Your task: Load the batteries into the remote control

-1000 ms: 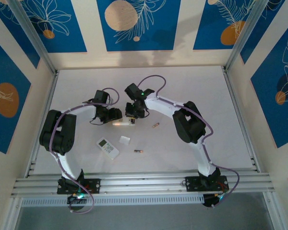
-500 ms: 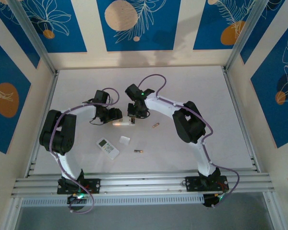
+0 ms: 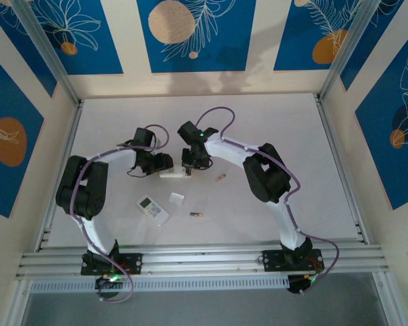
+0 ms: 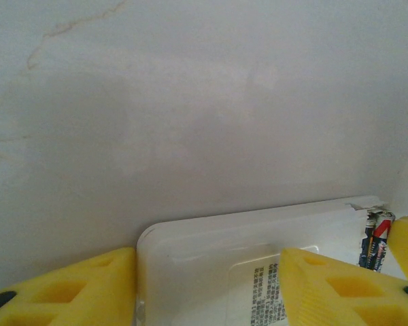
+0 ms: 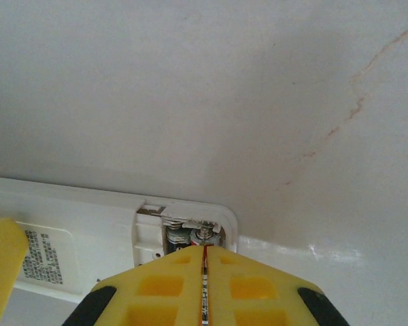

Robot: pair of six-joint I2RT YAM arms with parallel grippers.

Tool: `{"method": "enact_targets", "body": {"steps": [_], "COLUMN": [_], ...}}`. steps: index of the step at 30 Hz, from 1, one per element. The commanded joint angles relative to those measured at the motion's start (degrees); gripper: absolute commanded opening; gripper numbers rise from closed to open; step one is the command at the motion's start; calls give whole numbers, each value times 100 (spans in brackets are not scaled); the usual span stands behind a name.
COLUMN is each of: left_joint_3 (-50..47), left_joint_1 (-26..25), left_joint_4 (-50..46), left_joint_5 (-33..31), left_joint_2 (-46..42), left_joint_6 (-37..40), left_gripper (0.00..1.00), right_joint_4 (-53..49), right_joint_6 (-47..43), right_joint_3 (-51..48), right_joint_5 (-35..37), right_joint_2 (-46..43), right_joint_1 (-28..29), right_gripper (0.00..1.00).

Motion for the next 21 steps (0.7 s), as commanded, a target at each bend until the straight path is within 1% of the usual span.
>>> {"method": "enact_targets", "body": {"steps": [1,4,11,21], "left_joint_3": [-134,-115,-148,-351], "left_joint_1": [-69,-67,-69,-63], "left_joint_4": [-405,-398,-398,-336], "left_joint_5": [384,406,387,378], "left_joint_2": [122,122,65,-115], "left_joint_6": [-31,-40,-40,-91], "left_gripper": [57,57,57,57], "right_joint_4": [-520,-880,-897,-1231], "right_joint_6": [56,144,201,257], "right_joint_3": [-170,-125,-528,-523], "right_joint_5": [87,21,-207,-674], "right_joint_2": [560,726,730,693], "right_joint_1": [127,159,385,492], "right_gripper": [9,9,9,9]}}
